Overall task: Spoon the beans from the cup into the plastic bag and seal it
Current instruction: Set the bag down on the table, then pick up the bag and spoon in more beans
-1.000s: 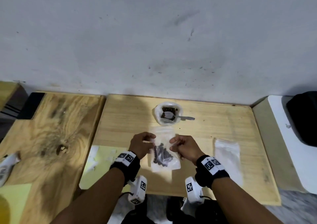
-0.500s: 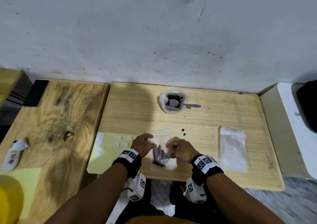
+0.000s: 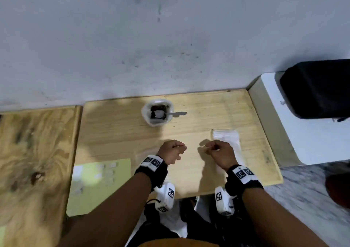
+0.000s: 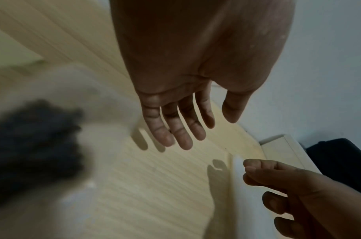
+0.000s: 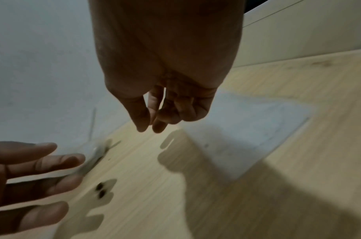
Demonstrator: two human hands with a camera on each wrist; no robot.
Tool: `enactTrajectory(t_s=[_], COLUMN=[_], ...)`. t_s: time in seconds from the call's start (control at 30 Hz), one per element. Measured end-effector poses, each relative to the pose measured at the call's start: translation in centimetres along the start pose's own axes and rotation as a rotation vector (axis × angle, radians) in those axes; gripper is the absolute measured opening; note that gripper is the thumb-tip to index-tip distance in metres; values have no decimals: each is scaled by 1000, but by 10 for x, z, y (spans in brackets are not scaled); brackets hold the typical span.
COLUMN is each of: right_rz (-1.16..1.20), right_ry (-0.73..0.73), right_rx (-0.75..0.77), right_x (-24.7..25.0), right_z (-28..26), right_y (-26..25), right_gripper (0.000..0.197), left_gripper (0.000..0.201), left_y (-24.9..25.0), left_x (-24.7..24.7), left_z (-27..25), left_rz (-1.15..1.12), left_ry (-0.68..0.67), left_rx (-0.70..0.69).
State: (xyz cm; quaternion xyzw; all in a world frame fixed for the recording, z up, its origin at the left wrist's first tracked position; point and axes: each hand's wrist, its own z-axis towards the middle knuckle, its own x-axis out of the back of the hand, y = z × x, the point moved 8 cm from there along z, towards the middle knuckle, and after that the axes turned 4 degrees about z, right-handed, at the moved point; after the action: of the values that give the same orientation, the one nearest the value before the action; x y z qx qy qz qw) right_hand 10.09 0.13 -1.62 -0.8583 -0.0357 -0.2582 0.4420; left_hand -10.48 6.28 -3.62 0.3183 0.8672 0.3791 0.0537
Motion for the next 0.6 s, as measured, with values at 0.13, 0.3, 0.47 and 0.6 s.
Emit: enactTrajectory(t_s=[0.13,0.3,0.47,0.6], right_rz=[-3,-96,-129,-1], right_ry=[200,201,86,132], right_rx=[-61,-196,-224,-209], right_x=[59,90,89,94], right_z=[7,27,41,48], right_y=[35,77,94,97], right_gripper=[17,69,68,32], left_gripper=[5,7,39,34], left_y=[16,33,46,49], left_x=[-57,-103,-125,-127], left_z=[14,36,52,59], left_rz=[-90,-66,46,82], left_ry=[-144,-84,16,55], left_rx=[100,125,76,65])
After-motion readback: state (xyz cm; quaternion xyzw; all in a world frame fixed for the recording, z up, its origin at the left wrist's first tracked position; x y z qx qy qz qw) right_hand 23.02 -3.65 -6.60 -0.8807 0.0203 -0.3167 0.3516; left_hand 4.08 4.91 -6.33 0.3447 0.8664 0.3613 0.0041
